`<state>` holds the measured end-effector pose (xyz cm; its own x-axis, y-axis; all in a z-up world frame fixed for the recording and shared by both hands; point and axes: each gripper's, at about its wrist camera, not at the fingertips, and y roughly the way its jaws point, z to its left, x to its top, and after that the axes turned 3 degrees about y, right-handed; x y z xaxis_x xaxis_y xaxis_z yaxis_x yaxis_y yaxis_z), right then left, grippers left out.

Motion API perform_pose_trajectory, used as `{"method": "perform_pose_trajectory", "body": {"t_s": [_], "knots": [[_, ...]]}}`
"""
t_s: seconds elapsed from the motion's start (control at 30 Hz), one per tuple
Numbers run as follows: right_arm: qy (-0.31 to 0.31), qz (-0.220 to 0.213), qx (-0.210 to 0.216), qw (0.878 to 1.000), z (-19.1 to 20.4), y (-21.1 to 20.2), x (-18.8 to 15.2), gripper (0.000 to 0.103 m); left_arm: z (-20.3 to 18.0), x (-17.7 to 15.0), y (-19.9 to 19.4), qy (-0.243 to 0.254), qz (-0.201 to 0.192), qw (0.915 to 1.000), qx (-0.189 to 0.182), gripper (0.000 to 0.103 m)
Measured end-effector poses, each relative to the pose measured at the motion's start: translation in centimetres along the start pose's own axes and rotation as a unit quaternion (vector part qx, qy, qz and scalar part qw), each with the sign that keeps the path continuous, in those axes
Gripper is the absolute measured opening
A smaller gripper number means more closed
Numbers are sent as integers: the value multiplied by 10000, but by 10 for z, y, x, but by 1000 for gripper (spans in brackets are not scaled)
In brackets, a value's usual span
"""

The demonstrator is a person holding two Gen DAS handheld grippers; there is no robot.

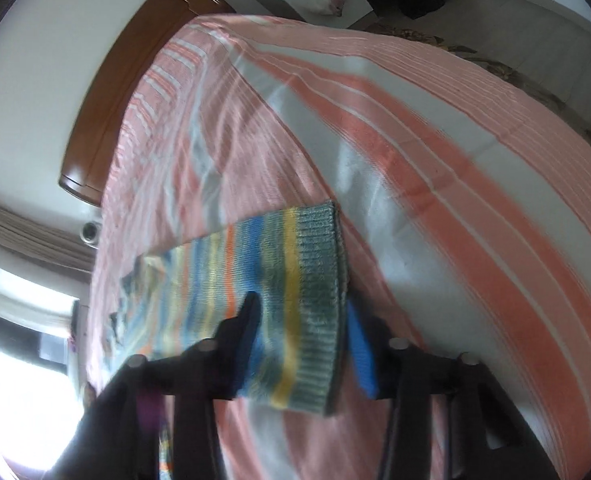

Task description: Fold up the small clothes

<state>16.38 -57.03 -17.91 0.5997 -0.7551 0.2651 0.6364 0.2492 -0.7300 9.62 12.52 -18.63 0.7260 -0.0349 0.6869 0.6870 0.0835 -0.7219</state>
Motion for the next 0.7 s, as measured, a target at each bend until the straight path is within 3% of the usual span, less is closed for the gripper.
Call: {"method": "perform_pose_trajectory", "body": {"t_s": [0.07,0.17,0.27,0.47,0.6,0.7], "knots": [[56,29,-118,9999,-4,3,3,6,0,0,0,2,2,10000,-2,103],[-33,-115,-239,9996,5,-8,5,3,0,0,1,-6,9,10000,-12,103],[-731,-420,-103,9964,53,-30,1,3,0,0,0,1,8,10000,-7,103],[-2225,-443,729,9712,212,-55,-26,3,1,2,2,-34,86,9999,-67,103],[-2878,-81,1197,9502,313,-24,-69,3,3,3,3,-29,101,9999,-130,103],[-3222,130,1230,9386,363,13,-104,3,2,3,2,-10,101,9998,-141,103]]}}
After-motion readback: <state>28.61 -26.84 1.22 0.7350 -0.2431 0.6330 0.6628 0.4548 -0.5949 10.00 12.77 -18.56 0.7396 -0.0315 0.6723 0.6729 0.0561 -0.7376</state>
